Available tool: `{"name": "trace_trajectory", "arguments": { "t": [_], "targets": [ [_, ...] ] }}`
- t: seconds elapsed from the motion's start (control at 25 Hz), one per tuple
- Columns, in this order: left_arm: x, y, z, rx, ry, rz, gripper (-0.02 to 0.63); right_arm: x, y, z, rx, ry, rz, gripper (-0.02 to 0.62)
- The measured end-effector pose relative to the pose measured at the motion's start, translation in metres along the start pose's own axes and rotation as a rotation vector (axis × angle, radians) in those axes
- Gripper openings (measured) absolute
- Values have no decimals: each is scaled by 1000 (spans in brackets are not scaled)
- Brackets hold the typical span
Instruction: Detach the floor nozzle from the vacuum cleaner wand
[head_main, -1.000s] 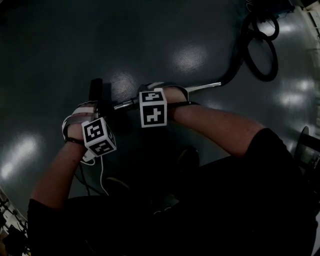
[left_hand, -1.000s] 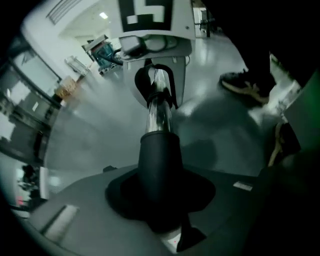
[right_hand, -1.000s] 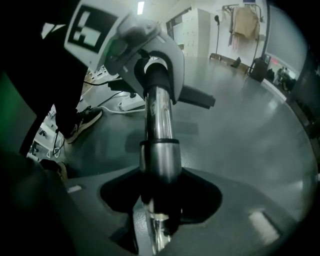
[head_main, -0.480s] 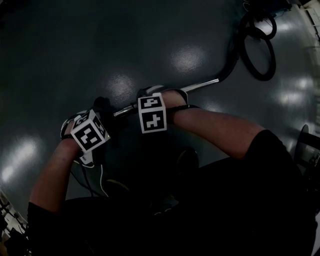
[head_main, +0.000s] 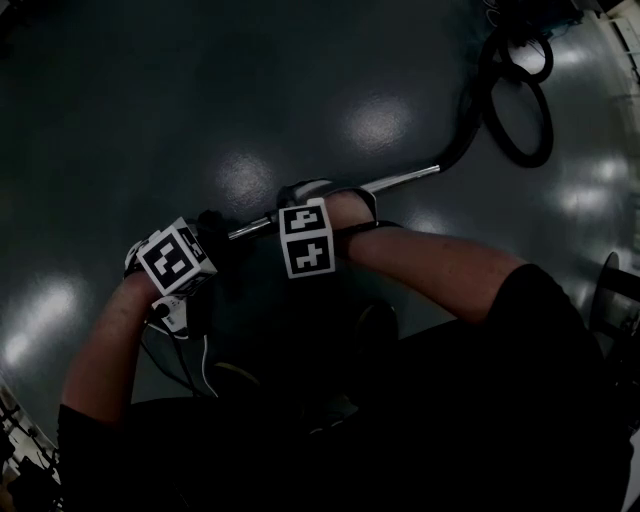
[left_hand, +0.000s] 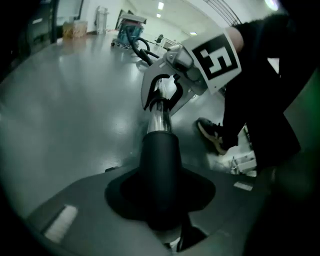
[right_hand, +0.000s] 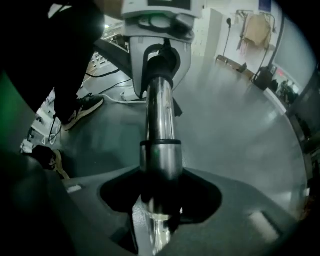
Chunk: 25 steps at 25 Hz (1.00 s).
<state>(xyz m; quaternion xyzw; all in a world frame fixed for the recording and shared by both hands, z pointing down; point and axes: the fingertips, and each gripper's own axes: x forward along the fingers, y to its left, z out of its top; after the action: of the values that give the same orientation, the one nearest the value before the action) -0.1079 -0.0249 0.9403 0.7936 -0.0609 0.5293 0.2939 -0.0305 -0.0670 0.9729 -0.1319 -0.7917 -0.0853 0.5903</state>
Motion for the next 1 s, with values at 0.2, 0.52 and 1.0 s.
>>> {"name": "trace_trajectory", "arguments": {
  "t": [0.2, 0.52, 1.0],
  "targets": [
    [-5, 3, -18, -19, 59, -3, 132, 7, 3, -13, -4, 37, 13, 198],
    [11, 49, -8, 453, 51, 464, 132, 22, 12, -30, 3, 56, 49, 201],
    [84, 65, -49, 755, 347, 553, 149, 69, 38, -53, -61, 78, 103, 205]
  ]
}}
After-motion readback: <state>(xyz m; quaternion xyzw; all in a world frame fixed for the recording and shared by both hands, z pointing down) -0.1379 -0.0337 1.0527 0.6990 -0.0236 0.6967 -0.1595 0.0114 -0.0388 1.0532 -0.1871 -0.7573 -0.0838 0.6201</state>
